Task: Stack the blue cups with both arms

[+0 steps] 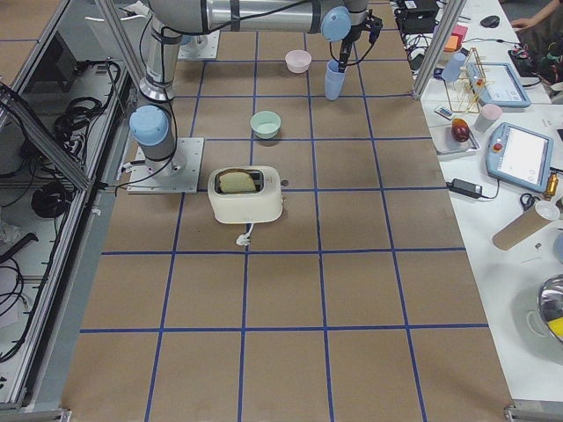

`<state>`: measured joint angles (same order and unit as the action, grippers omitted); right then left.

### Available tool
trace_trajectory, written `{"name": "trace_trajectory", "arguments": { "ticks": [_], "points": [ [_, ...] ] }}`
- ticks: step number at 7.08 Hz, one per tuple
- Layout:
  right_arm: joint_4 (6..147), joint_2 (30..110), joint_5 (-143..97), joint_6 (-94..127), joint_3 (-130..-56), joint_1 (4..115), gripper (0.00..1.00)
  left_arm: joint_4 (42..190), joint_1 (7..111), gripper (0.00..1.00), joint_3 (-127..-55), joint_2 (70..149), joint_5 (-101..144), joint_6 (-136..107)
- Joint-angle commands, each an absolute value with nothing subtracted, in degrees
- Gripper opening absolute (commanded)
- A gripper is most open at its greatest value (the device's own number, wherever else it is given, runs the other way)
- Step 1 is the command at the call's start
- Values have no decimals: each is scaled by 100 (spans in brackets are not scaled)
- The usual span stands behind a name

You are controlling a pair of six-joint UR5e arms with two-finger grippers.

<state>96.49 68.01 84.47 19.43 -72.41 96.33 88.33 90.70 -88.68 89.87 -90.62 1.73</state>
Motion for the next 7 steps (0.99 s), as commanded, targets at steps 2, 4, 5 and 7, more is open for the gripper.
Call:
{"name": "trace_trajectory", "arguments": {
  "ticks": [2,4,5,7],
  "points": [
    [8704,7496,8789,838,-7312,9185,100,8833,9079,100,-8868,8983,-9062,176],
    [8508,7629,9095,730,-7356,9176,100,8824,9079,100,-8868,8991,-9062,167],
    [8499,7629,9088,721,-7400,9071,100,8824,9079,100,-8868,8983,-9062,176],
    [8500,7865,9097,554,-7689,8965,100,8824,9079,100,-8868,8983,-9062,176]
  ]
}}
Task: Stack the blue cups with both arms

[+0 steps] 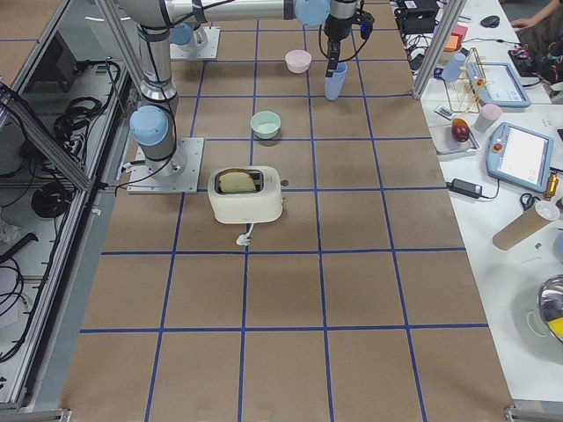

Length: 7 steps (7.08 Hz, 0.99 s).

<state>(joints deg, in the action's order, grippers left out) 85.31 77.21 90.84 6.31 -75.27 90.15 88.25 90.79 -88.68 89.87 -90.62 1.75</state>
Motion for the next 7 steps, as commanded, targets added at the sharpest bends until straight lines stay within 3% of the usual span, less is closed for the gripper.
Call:
{"name": "trace_trajectory", "arguments": {
  "ticks": [1,3,7],
  "points": [
    [8499,8023,9105,545,-7856,8956,100,8824,9079,100,-8868,8991,-9062,167],
    [8508,8278,9097,554,-8199,8947,100,8824,9079,100,-8868,8982,-9062,176],
    [8525,8271,9088,571,-8200,8947,100,8824,9079,100,-8868,8982,-9062,176]
  ]
}}
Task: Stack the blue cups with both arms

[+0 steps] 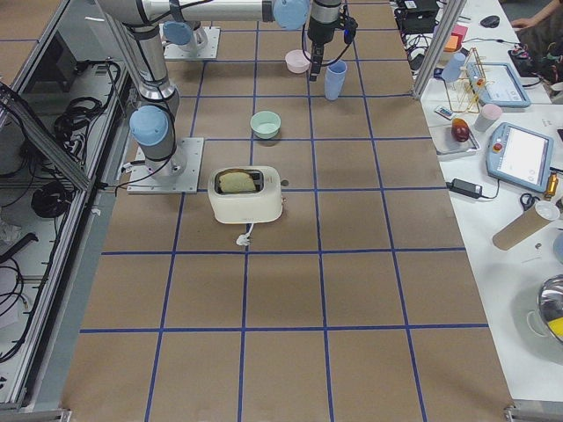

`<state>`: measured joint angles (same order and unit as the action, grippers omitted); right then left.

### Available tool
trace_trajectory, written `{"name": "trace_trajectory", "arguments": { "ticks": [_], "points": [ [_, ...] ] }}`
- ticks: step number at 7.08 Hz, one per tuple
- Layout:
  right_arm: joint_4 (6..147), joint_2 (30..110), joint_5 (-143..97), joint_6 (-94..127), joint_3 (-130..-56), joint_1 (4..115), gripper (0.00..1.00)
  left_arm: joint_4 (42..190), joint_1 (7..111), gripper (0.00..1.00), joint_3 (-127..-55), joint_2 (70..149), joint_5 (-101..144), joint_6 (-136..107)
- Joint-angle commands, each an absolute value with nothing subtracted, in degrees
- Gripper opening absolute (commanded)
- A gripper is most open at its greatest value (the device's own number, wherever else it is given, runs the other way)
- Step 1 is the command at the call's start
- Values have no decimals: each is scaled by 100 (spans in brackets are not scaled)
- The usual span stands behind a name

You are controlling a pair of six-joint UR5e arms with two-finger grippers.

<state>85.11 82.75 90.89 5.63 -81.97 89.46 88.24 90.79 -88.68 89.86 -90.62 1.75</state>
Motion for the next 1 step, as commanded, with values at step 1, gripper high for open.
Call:
{"name": "trace_trajectory", "arguments": {
  "ticks": [1],
  "points": [
    [8517,8279,9088,571,-8200,8947,100,8824,9079,100,-8868,8991,-9062,167]
  ]
}}
